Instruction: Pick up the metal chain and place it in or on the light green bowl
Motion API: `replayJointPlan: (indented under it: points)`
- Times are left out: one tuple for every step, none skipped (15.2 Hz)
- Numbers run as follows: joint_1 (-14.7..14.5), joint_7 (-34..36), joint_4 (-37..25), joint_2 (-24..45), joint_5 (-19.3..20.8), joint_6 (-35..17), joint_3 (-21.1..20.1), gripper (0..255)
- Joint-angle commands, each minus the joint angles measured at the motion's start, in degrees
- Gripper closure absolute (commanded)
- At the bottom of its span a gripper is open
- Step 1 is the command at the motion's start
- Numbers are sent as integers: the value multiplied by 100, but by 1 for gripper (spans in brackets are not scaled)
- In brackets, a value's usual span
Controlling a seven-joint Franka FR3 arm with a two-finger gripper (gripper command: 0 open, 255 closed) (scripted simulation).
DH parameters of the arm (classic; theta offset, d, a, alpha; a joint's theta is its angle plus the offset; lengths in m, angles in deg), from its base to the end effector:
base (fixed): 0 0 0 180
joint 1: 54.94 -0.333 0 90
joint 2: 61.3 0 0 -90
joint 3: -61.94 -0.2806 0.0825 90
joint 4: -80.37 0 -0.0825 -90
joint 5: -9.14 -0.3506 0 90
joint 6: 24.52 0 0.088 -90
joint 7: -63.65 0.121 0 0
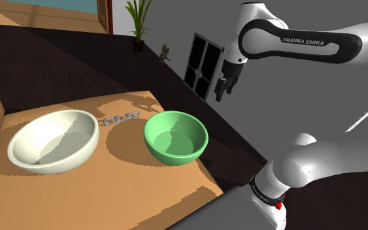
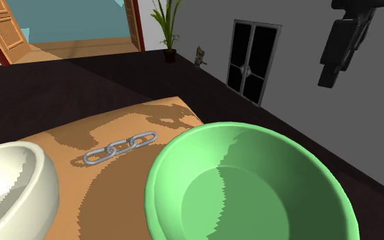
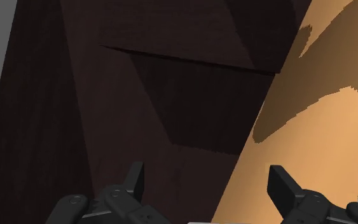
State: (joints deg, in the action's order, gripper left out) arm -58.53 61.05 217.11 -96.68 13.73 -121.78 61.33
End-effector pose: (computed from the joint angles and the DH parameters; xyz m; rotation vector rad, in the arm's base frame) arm 0.3437 0.0168 0.4948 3.0472 0.1975 -0.1077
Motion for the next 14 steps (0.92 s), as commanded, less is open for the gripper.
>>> replayJointPlan:
  points:
    - [-140, -175, -114, 345, -55, -302, -37, 0]
    - [-204, -264, -184, 515, -81, -435, -55, 0]
    - [-268, -353, -258, 684, -105, -563, -75, 0]
    - [-329, -443, -336, 852, -131, -686, -97, 0]
    - [-391, -532, -418, 1020, -155, -803, -120, 0]
    - [-453, -621, -503, 1185, -180, -916, -144, 0]
    - [-513, -710, -592, 1349, -204, -1024, -170, 0]
    - [-570, -799, -685, 1512, -228, -1126, -199, 0]
    - [-628, -888, -780, 1673, -251, -1224, -229, 0]
    - [-685, -976, -878, 1832, -273, -1317, -260, 0]
    - [-742, -1064, -979, 1989, -294, -1406, -292, 0]
    - [-795, -1152, -1083, 2144, -314, -1490, -327, 0]
    - [-849, -1238, -1190, 2298, -333, -1569, -364, 0]
    - [-901, -1324, -1298, 2449, -351, -1645, -402, 0]
